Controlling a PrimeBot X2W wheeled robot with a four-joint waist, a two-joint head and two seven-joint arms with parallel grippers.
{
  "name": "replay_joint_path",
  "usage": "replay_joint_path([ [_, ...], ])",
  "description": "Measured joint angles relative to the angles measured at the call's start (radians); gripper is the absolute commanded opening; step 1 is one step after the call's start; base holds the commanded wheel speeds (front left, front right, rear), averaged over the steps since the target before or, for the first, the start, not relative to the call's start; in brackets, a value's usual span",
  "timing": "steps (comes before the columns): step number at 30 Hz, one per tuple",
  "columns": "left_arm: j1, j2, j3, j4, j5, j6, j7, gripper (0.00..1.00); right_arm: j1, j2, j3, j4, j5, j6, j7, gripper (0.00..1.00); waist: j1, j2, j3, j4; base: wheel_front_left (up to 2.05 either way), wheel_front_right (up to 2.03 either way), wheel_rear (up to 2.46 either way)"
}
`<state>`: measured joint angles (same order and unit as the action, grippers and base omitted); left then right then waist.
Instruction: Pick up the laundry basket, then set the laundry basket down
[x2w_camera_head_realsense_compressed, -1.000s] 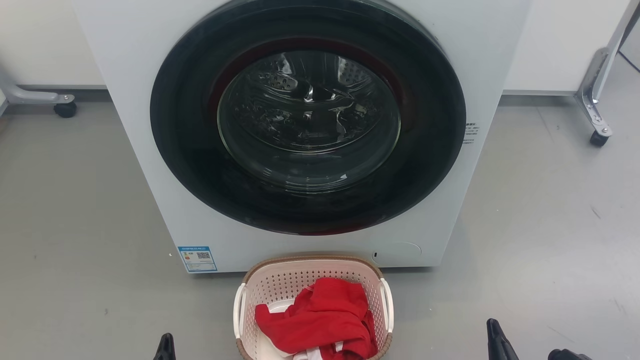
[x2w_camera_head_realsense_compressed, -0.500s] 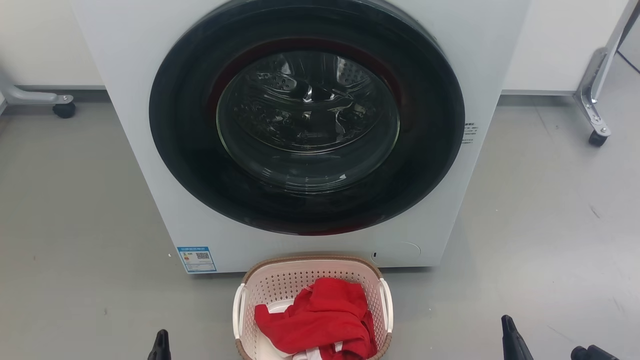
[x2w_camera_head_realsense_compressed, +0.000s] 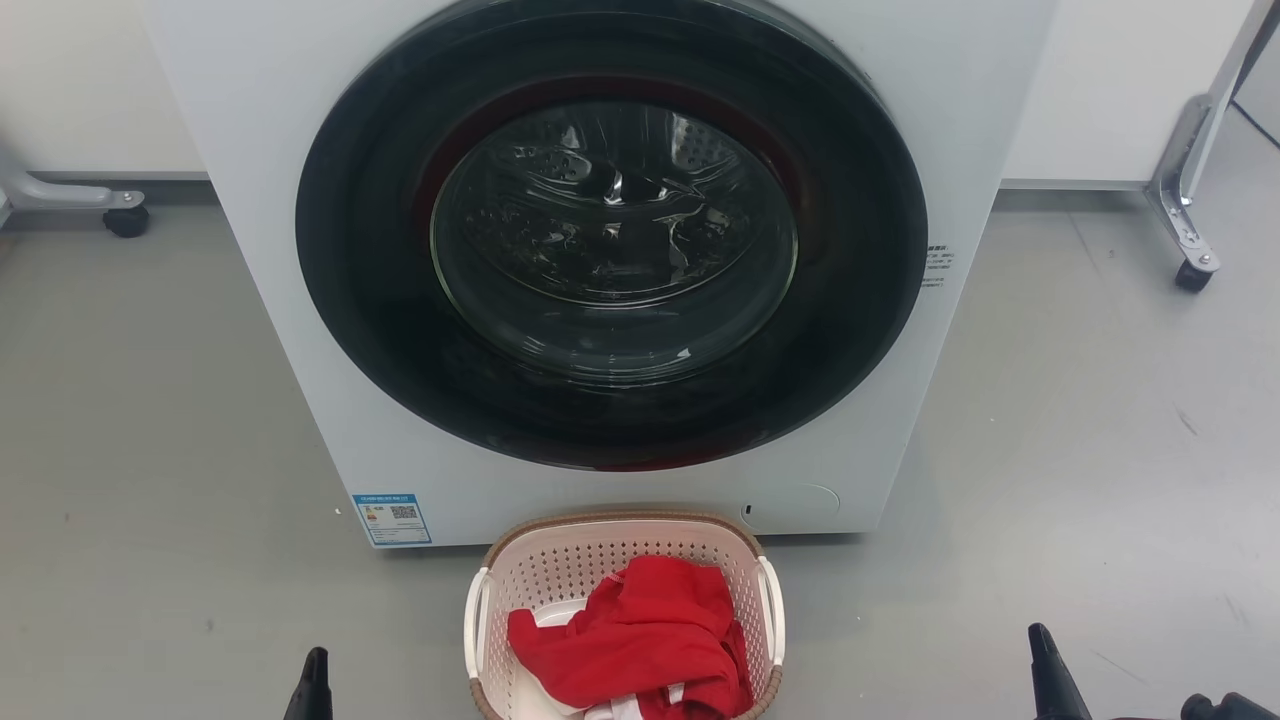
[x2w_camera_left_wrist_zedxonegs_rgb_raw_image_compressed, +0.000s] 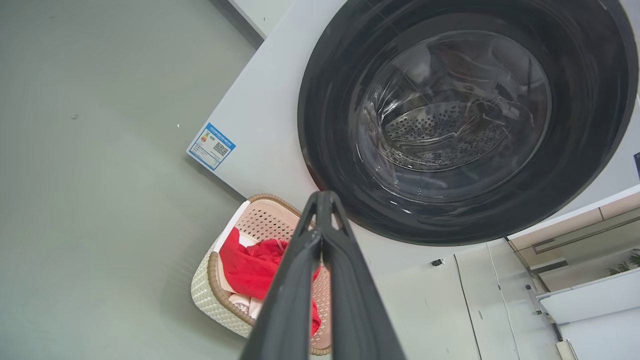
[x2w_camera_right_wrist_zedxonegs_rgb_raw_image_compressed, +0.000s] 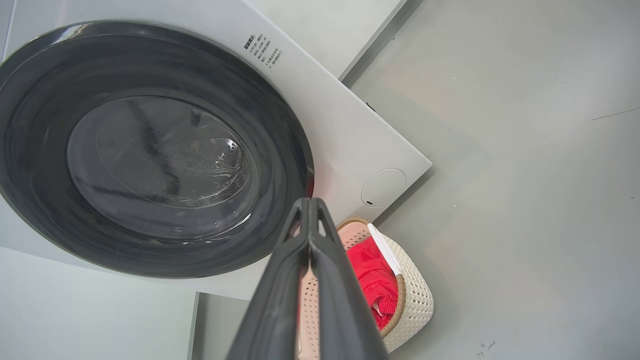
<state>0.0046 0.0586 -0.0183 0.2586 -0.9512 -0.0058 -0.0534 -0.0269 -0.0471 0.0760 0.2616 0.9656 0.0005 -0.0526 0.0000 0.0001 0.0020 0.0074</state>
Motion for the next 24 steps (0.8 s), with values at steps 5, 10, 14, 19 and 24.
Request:
replay_joint_path([
  [5,-0.004,-0.001,0.011,0.004,-0.067,-0.012,0.019,0.0,-0.005,0.0,-0.023,0.003,0.068,0.011,0.018,0.0,0.0,0.0,0.0,-0.001,0.0,0.0,0.0],
  [10,-0.017,-0.003,0.022,0.008,-0.135,-0.022,0.038,0.0,-0.009,0.001,-0.045,0.007,0.136,0.026,0.035,0.0,0.0,0.0,0.0,-0.002,0.0,0.0,0.0],
  [14,-0.023,-0.004,0.033,0.012,-0.192,-0.034,0.052,0.0,-0.016,0.001,-0.063,0.01,0.191,0.036,0.052,0.0,0.0,0.0,0.0,-0.002,0.0,0.0,0.0],
  [19,-0.029,-0.005,0.044,0.016,-0.26,-0.048,0.071,0.0,-0.025,0.002,-0.086,0.013,0.259,0.049,0.069,0.0,0.0,0.0,0.0,-0.003,0.0,0.0,0.0],
  [24,-0.044,-0.006,0.055,0.019,-0.331,-0.06,0.088,0.0,-0.027,0.002,-0.108,0.018,0.326,0.062,0.087,0.0,0.0,0.0,0.0,-0.004,0.0,0.0,0.0],
])
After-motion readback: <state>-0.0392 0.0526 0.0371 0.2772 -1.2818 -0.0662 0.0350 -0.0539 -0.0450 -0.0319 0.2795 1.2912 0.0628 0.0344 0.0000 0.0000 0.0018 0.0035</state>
